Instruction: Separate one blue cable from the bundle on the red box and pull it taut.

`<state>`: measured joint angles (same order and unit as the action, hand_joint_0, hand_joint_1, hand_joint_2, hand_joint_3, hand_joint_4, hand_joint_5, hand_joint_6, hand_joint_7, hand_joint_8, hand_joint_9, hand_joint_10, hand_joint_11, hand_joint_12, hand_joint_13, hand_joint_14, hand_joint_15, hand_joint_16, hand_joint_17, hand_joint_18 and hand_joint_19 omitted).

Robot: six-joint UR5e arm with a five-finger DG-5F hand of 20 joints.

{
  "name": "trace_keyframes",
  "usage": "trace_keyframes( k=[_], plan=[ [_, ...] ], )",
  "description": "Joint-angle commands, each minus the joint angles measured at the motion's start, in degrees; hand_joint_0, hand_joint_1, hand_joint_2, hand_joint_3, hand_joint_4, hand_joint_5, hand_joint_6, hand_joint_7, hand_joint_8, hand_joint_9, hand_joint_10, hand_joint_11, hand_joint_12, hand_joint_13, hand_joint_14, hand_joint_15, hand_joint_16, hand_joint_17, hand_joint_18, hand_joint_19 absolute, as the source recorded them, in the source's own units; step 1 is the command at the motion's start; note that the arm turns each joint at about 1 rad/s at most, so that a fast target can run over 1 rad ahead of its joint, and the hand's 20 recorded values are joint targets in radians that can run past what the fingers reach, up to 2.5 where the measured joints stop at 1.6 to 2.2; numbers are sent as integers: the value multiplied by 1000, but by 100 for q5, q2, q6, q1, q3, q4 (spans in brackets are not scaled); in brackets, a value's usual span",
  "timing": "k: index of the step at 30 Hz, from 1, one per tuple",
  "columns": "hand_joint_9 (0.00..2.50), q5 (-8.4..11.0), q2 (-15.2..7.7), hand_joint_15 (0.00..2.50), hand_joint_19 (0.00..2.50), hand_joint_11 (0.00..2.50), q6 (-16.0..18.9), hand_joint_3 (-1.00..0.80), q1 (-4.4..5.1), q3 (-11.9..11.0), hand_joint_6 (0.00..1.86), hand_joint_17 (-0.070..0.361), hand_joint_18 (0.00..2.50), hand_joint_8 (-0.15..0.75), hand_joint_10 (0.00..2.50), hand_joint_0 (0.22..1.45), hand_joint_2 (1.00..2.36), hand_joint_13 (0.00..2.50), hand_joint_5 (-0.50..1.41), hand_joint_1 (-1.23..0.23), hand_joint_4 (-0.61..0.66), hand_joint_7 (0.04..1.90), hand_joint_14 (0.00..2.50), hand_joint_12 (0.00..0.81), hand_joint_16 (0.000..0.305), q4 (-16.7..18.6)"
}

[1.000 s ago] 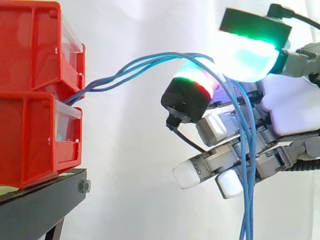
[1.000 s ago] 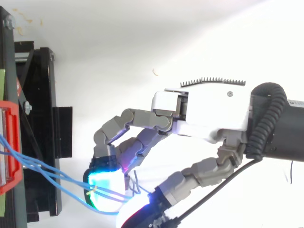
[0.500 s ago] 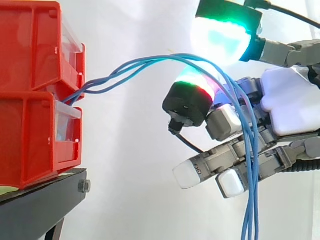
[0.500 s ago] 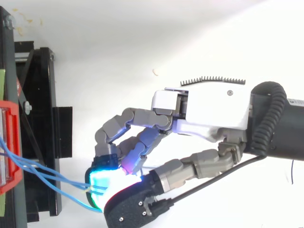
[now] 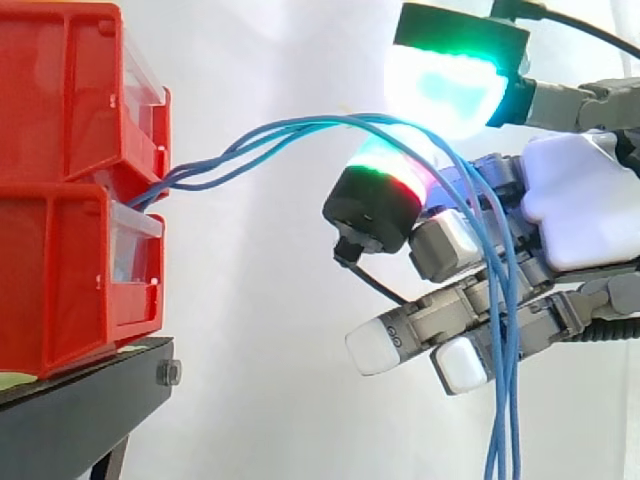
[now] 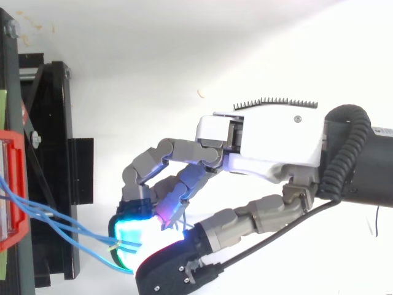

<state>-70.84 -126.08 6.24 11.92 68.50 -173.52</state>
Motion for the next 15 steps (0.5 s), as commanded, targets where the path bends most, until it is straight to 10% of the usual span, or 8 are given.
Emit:
trace_keyframes(
  k=[1,15],
  plan=[
    [899,0,5,272,510,729,0,-256,-5,-3,855,123,604,308,17,644,1015,598,-183,-848,-21,1026,8,382,55,2],
    [843,-9,-4,217,422,701,9,-309,-5,-3,867,119,532,278,17,730,1014,496,-190,-938,-137,962,7,366,53,2]
  ],
)
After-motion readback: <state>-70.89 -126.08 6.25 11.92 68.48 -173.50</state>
